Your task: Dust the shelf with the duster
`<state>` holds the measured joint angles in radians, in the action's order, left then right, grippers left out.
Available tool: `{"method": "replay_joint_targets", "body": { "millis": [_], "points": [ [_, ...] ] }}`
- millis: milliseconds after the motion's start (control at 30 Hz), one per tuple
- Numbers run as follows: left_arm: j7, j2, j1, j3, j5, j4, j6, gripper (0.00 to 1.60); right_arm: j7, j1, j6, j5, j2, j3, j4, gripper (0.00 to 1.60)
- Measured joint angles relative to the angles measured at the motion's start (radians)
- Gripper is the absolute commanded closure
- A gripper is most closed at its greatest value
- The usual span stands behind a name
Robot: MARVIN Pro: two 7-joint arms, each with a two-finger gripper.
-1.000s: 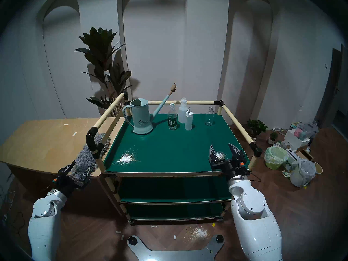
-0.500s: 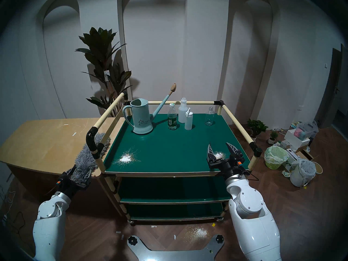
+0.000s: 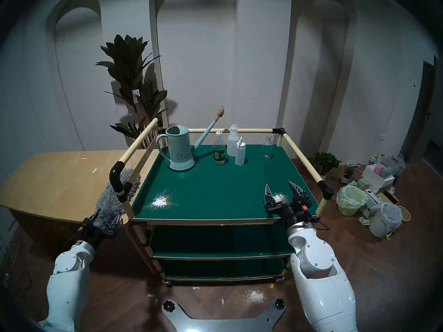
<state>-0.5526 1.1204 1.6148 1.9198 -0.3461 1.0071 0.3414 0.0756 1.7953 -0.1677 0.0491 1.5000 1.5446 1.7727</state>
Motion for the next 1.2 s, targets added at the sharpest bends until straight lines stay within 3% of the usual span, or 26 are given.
{"method": "replay_joint_targets", "body": {
  "millis": [100,533,767,867,1100,1200],
  "points": [
    [-0.009,-0.003,-0.007,-0.006,-0.003,-0.014,0.0,0.1,-0.005,0.001,-0.001,-0.001,0.001,-0.002,0.001,0.0],
    [-0.02,-0.006,-0.007,-0.001,-0.015,0.004,-0.017,0.04,-0.016,0.005,-0.006,0.0,0.002,-0.01,0.006,0.0],
    [0.002,-0.006,-0.006,-0.004,-0.009,0.01,-0.055,0.14,-0.015,0.006,-0.008,0.011,0.002,-0.009,0.007,0.0],
    [0.008,-0.006,-0.007,-0.007,-0.004,0.009,-0.07,0.1,-0.014,0.007,-0.008,0.015,0.002,-0.007,0.008,0.0],
    [0.012,-0.006,-0.008,-0.012,0.002,0.009,-0.094,0.45,-0.013,0.007,-0.009,0.022,0.001,-0.002,0.008,0.0],
    [0.014,-0.006,-0.007,-0.012,0.004,0.01,-0.099,0.48,-0.012,0.007,-0.009,0.023,0.001,0.0,0.008,0.0]
  ]
}}
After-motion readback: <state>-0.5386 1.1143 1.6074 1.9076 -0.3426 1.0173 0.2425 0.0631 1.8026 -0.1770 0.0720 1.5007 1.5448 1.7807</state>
